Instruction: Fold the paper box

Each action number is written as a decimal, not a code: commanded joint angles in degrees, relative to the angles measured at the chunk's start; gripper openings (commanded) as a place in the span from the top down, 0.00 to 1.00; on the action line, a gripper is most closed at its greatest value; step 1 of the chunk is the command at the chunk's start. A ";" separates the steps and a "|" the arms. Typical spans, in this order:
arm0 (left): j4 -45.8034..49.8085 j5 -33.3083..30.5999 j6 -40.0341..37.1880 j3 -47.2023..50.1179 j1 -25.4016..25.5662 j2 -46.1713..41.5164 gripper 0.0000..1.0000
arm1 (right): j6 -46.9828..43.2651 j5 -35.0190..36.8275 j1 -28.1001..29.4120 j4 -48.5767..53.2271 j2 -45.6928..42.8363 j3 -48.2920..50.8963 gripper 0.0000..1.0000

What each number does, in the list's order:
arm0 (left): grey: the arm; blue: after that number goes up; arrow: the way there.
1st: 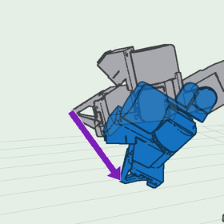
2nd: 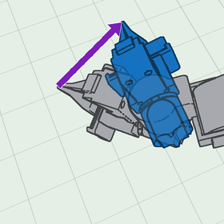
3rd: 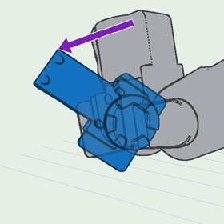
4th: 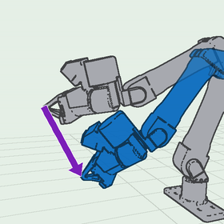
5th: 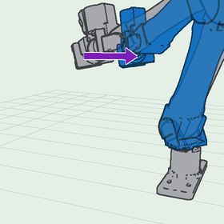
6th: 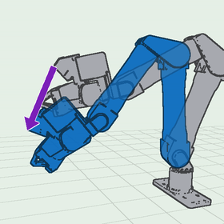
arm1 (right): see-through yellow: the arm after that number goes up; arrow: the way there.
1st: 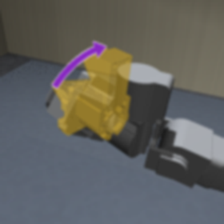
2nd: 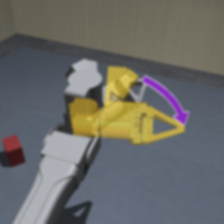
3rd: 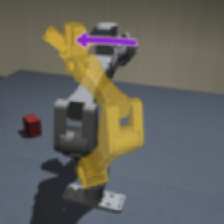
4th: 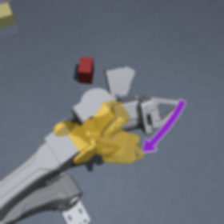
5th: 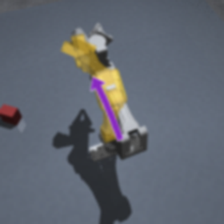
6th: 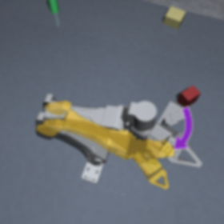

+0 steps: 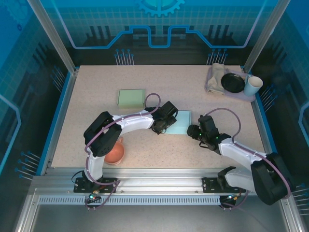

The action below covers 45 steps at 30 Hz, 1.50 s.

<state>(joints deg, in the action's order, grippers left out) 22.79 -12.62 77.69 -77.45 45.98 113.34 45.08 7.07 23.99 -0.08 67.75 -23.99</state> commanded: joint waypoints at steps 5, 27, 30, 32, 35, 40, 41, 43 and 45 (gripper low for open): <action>2.11 -1.60 0.61 0.53 -0.53 1.98 0.25 | 1.43 -3.88 0.97 -5.09 3.55 0.50 0.62; 1.66 -1.10 0.72 0.94 -0.62 2.15 0.25 | 0.54 -5.73 1.10 -9.06 2.58 1.40 0.73; 1.73 -1.18 0.63 0.81 -0.62 2.15 0.25 | 0.46 -6.51 1.06 -9.58 2.52 1.46 0.73; 1.81 -1.12 0.63 0.81 -0.62 2.11 0.25 | 0.27 -6.48 1.03 -9.62 2.39 1.39 0.73; 1.76 -1.18 0.62 0.82 -0.61 2.15 0.25 | -0.32 -5.50 1.05 -9.34 2.01 1.55 0.73; 1.64 -0.98 0.85 1.03 -0.62 2.41 0.25 | -0.18 -6.62 1.06 -11.05 2.80 2.10 0.73; 1.59 -0.84 0.81 1.01 -0.62 2.49 0.25 | -0.18 -6.79 1.13 -11.26 3.11 2.04 0.73; 1.64 -0.78 0.85 1.15 -0.60 2.50 0.25 | 0.07 -7.07 1.09 -11.44 3.25 2.06 0.73; 1.65 -0.90 0.78 1.13 -0.62 2.50 0.25 | 0.44 -7.49 1.15 -11.28 2.99 2.02 0.73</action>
<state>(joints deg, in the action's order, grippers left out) 22.46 -13.23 77.91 -77.43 45.54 113.54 45.45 2.04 24.14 -9.06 70.85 -22.41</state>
